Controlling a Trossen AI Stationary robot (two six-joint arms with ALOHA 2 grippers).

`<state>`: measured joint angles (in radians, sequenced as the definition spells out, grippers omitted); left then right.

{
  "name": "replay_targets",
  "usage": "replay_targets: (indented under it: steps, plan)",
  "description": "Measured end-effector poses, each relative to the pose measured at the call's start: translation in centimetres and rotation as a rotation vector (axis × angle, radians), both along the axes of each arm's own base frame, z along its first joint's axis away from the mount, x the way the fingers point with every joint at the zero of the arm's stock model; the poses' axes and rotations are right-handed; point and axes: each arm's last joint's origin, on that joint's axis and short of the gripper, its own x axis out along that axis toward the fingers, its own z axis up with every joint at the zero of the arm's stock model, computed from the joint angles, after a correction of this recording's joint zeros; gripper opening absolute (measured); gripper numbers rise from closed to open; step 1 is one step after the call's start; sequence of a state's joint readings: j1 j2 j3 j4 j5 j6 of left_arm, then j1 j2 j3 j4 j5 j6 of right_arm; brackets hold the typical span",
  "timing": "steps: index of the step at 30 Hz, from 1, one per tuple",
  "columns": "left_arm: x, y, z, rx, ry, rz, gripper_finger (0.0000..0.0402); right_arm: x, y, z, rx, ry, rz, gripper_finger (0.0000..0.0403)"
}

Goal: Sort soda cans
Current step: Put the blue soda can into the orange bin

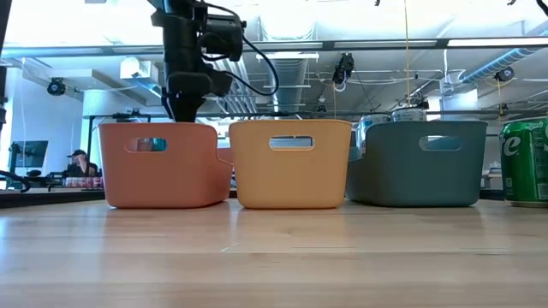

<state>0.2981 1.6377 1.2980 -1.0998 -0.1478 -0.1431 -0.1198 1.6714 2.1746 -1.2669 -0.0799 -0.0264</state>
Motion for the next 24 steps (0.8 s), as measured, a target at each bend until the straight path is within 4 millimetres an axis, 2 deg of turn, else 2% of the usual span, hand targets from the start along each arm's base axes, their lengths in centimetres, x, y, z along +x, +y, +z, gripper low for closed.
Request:
replay_targets:
  steps: [12, 24]
  plan:
    - [-0.4, 1.5, -0.1, 0.019, 0.002, 0.055, 0.0227, -0.5, 0.9, 0.5, -0.003, -0.017, 0.039, 0.0345]
    - [-0.5, 1.5, -0.1, 0.012, -0.001, 0.115, 0.0269, -3.4, 1.3, 2.7, -0.037, -0.081, 0.07, 0.0354]
